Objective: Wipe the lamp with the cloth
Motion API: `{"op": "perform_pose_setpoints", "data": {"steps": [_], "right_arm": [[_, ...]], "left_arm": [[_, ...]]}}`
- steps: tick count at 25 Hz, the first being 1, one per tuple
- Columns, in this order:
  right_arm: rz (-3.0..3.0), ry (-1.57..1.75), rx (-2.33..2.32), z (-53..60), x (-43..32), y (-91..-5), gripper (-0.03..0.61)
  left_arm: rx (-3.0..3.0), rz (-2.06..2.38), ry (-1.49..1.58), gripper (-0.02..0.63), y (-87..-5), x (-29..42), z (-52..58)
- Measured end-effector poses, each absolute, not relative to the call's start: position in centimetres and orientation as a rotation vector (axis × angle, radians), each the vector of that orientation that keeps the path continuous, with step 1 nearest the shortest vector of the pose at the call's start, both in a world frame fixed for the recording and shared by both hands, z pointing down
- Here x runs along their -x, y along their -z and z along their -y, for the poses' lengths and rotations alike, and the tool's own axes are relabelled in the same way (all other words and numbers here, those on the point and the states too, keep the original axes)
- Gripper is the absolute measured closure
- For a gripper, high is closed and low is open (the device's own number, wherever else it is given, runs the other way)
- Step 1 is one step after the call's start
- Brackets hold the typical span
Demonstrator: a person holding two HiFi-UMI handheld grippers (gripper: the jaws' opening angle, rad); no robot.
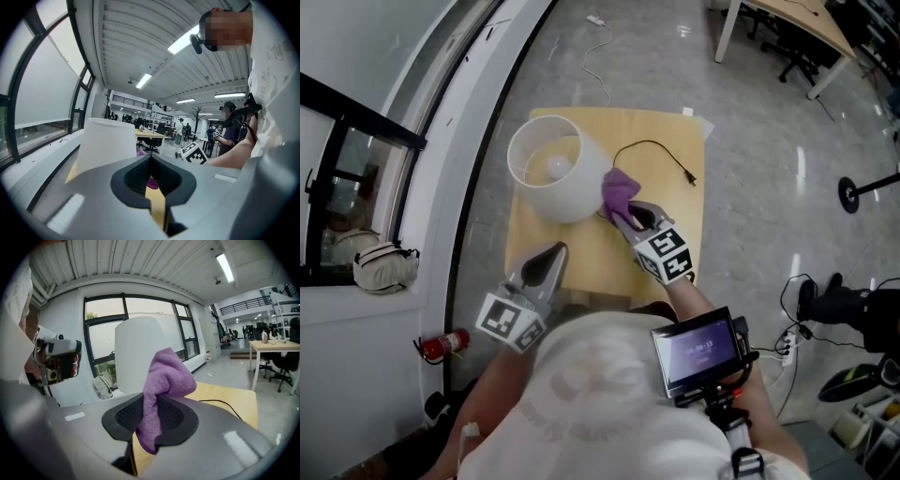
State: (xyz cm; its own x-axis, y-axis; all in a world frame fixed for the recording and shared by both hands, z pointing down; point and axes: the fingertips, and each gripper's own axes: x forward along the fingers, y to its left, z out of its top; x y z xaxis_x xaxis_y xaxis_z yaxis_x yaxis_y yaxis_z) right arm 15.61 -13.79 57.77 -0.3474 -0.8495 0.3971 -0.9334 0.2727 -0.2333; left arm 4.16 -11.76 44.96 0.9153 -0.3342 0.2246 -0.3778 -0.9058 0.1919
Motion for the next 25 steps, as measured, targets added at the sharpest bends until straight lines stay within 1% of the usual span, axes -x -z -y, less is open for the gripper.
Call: {"op": "perform_pose_setpoints", "data": {"steps": [7, 11, 16, 19, 25], "right_arm": [[2.363, -0.582, -1.841, 14.3, -15.1, -53.2, 0.491], [2.422, -0.458, -1.894, 14.9, -14.0, -48.6, 0.491], [2.501, -0.284, -1.900, 16.2, -10.9, -42.6, 0.489], [2.446, -0.236, -1.878, 16.6, -9.5, -42.3, 0.488], [2.321, -0.228, -1.880, 16.2, -8.0, -46.0, 0.491]], "left_arm": [[-2.850, 0.457, -0.246, 0.614, -45.2, -2.3, 14.2], [-2.844, 0.422, -0.235, 0.614, -45.3, -1.8, 15.0], [-2.846, 0.392, -0.224, 0.614, -45.2, -0.7, 16.1], [-2.847, 0.381, -0.228, 0.614, -45.2, -0.1, 16.8], [-2.853, 0.318, -0.228, 0.614, -45.5, 0.9, 17.3]]}}
